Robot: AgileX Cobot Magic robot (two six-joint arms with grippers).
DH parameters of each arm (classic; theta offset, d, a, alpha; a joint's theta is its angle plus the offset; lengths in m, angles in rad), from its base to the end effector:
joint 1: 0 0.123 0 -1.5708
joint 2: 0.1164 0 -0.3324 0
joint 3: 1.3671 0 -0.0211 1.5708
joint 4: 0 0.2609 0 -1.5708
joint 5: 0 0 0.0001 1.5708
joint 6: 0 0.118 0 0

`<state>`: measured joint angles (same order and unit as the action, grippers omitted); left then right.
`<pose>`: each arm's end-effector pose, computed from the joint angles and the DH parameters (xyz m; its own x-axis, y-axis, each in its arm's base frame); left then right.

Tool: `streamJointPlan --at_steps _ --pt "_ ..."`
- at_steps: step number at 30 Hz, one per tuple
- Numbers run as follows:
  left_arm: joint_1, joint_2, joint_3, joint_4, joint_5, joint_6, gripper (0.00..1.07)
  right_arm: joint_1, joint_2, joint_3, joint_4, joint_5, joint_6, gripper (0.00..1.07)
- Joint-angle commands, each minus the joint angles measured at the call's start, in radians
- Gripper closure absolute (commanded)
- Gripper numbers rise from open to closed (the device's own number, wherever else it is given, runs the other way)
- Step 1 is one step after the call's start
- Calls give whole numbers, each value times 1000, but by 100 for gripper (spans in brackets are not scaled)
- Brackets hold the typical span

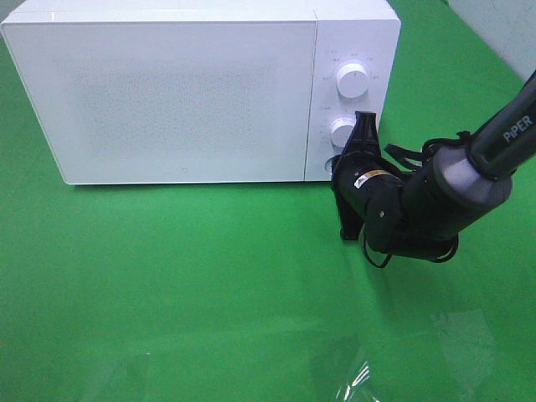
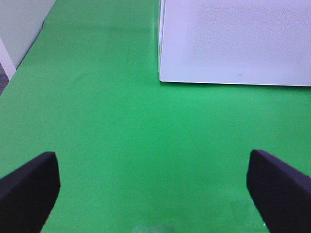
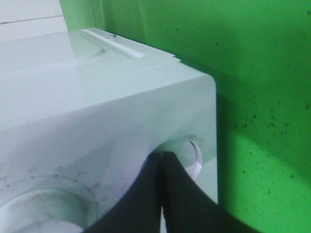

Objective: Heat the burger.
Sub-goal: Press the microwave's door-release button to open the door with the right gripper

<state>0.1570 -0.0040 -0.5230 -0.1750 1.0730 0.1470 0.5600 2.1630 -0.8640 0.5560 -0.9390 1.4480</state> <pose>-0.0213 -0.0217 0.2769 -0.4319 -0.0056 -0.9019 0.0085 0.9999 -0.0103 0.3893 0.1848 0.1016 -0.0719 0.9950 0.0699 0.3168 -0.0437 0.9475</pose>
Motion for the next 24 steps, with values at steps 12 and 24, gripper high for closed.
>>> streamJointPlan --at_steps 12,24 --pt "-7 -6 4 -6 1 -5 10 -28 22 -92 -13 -108 -50 107" --pt "-7 -6 4 -5 1 -5 10 -34 57 -123 -2 -163 -64 107"
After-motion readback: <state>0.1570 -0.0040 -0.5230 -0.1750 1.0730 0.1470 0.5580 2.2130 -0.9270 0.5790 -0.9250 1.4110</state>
